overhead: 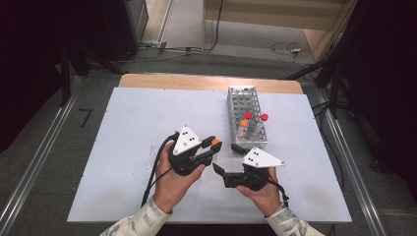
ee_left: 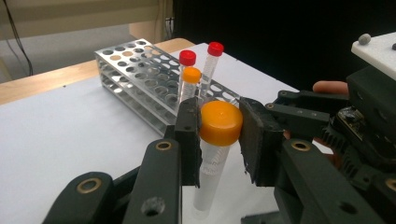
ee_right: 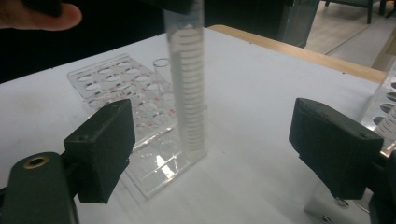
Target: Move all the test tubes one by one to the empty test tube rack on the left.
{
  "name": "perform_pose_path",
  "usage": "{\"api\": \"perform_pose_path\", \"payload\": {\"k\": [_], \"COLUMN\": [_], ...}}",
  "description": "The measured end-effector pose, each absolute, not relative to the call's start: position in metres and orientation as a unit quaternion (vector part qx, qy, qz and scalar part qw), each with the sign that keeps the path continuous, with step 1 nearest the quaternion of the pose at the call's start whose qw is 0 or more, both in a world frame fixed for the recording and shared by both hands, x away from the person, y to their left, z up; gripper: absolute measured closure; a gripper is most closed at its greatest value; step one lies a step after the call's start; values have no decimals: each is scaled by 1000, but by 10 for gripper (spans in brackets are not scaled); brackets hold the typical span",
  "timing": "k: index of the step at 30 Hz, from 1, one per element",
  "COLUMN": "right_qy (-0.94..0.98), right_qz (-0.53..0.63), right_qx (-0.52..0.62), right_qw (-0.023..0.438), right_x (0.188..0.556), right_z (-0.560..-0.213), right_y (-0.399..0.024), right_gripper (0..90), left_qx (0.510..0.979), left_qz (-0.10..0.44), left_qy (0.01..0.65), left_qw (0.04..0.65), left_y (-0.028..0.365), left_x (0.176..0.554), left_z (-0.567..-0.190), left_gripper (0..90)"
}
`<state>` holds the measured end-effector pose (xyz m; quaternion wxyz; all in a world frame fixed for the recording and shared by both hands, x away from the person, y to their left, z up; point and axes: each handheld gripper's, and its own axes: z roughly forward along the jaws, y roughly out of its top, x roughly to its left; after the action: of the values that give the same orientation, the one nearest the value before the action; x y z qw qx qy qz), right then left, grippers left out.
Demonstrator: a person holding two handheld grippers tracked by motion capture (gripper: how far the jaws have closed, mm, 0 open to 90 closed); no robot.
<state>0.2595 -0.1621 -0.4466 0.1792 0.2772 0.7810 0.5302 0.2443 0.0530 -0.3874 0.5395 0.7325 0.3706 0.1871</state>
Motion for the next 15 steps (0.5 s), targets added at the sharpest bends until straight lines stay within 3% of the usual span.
{"api": "perform_pose_path", "payload": {"k": [15], "right_qy": [770], "right_qz": [528], "right_qx": [301], "right_qw": [194], "right_x": [269], "right_z": [-446], "right_y": [-180], "right_gripper": [138], "left_qx": [720], "left_qz": [206], "left_qy": [402], "left_qw": [527], "left_y": [96], "left_x": [237], "left_z": [-381], "left_gripper": [705]}}
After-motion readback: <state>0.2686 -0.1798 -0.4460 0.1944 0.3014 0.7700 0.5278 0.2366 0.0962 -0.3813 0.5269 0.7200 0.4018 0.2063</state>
